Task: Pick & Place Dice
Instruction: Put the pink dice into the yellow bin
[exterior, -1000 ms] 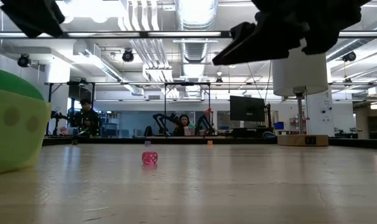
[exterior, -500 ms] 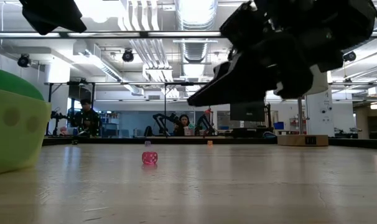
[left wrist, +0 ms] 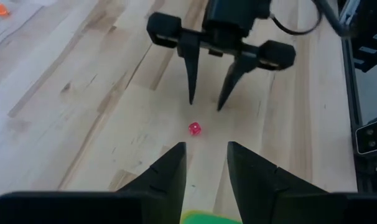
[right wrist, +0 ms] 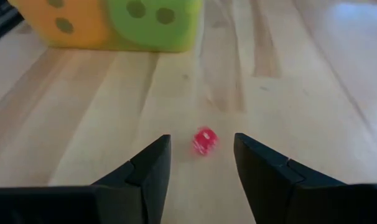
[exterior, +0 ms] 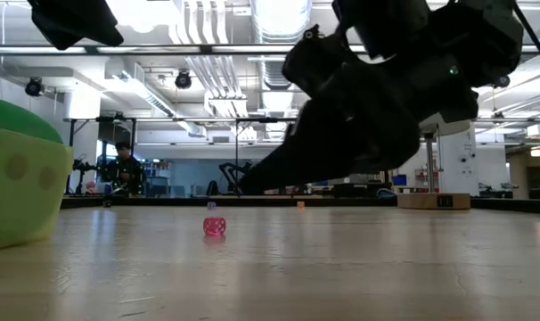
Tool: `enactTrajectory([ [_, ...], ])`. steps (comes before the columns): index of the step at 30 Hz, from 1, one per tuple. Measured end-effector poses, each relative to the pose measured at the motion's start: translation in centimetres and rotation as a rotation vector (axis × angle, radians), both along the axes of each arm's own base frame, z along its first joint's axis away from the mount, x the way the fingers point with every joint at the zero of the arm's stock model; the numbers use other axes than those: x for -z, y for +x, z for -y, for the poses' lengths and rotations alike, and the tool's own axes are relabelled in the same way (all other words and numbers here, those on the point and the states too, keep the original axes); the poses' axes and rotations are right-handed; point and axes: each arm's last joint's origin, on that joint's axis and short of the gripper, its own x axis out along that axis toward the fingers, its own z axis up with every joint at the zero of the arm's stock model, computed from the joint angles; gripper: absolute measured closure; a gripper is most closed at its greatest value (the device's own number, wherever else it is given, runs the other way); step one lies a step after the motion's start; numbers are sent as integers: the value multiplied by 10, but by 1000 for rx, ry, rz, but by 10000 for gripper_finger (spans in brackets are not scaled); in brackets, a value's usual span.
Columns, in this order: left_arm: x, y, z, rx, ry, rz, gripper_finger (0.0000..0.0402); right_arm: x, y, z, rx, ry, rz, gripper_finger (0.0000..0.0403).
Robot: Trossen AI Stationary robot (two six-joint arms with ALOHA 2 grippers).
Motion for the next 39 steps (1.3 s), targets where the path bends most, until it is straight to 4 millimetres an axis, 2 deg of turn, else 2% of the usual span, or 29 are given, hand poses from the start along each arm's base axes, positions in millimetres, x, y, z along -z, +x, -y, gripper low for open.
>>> enactTrajectory([
  [8,0,0,0,0,0,0,275,2,18,-8,8,18,-17,242],
  [18,0,0,0,-2,-1,-2,277,12,29,-10,69,-8,-42,235],
  [27,0,0,0,-2,-1,-1,279,11,28,-9,113,23,-60,236],
  [39,0,0,0,-1,-1,0,273,21,33,-11,119,23,-87,237],
])
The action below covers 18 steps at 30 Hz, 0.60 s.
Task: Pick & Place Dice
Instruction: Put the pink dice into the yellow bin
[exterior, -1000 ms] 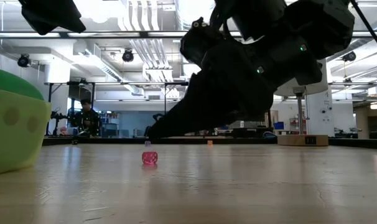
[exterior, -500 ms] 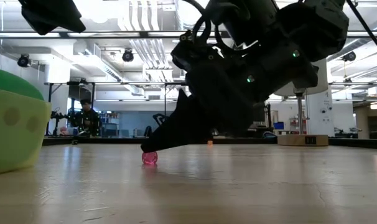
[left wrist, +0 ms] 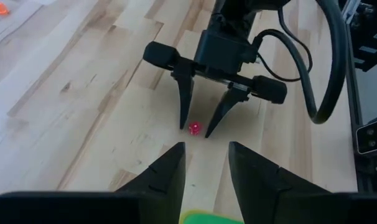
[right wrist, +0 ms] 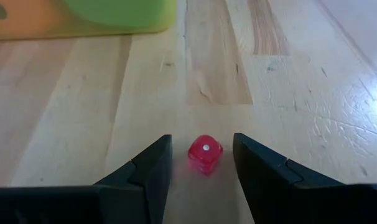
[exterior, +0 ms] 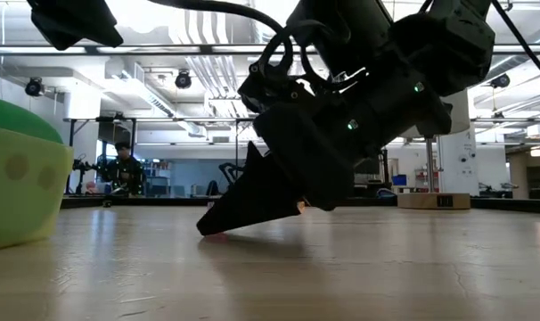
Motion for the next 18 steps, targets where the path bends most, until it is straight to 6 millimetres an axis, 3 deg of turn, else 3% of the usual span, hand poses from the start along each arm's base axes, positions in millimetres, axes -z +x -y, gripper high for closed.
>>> enactTrajectory([
  [6,0,0,0,2,2,-1,279,0,-1,0,0,-3,-8,260],
  [18,0,0,0,1,2,-1,275,0,-1,0,-5,-11,-7,347],
])
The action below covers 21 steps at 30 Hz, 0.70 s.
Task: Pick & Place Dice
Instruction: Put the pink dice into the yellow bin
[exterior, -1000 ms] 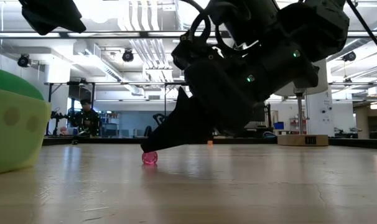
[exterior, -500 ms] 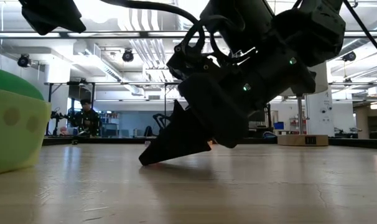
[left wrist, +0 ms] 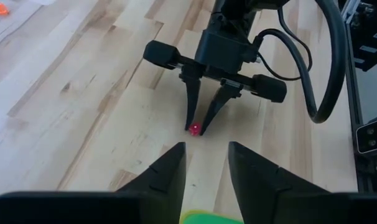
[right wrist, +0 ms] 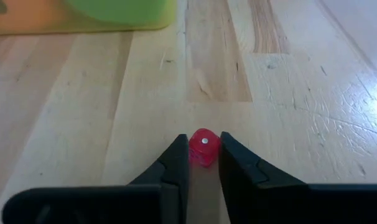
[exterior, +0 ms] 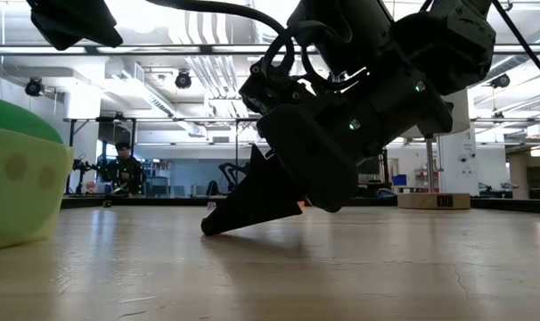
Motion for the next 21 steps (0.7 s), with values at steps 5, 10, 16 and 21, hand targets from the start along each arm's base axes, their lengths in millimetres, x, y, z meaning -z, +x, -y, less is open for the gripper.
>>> enactTrajectory([
  [5,0,0,0,-4,-8,4,271,-2,0,0,-17,-25,4,344],
  [10,-1,2,1,-5,-21,22,271,-17,0,0,-45,-73,36,342],
  [16,-4,5,3,-26,-64,64,276,-45,-3,1,-27,-208,91,342],
  [21,-7,10,1,-133,-204,121,276,-72,-9,-3,-19,-324,151,342],
])
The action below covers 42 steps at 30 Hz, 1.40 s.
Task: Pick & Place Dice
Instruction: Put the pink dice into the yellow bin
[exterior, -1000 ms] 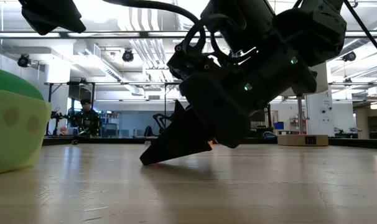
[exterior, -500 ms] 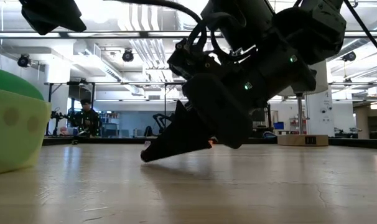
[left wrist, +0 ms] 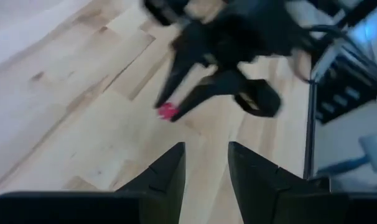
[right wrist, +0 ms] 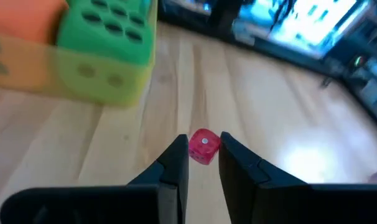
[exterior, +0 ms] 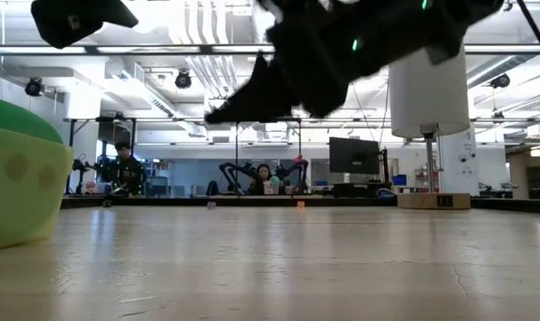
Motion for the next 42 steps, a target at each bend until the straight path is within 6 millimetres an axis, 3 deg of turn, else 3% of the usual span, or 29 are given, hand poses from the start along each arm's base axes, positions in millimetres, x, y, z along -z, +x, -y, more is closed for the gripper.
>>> enactTrajectory([
  [5,-1,5,-7,-94,-50,28,276,-23,-7,-10,-50,-84,54,342],
  [10,-4,14,-10,-139,-110,85,279,-32,-10,-17,-54,-169,91,342],
  [32,1,25,-17,-129,-78,75,271,-40,-8,-17,-23,-265,157,342],
  [42,11,42,-25,-127,-130,43,253,-41,-8,-17,-31,-274,172,342],
])
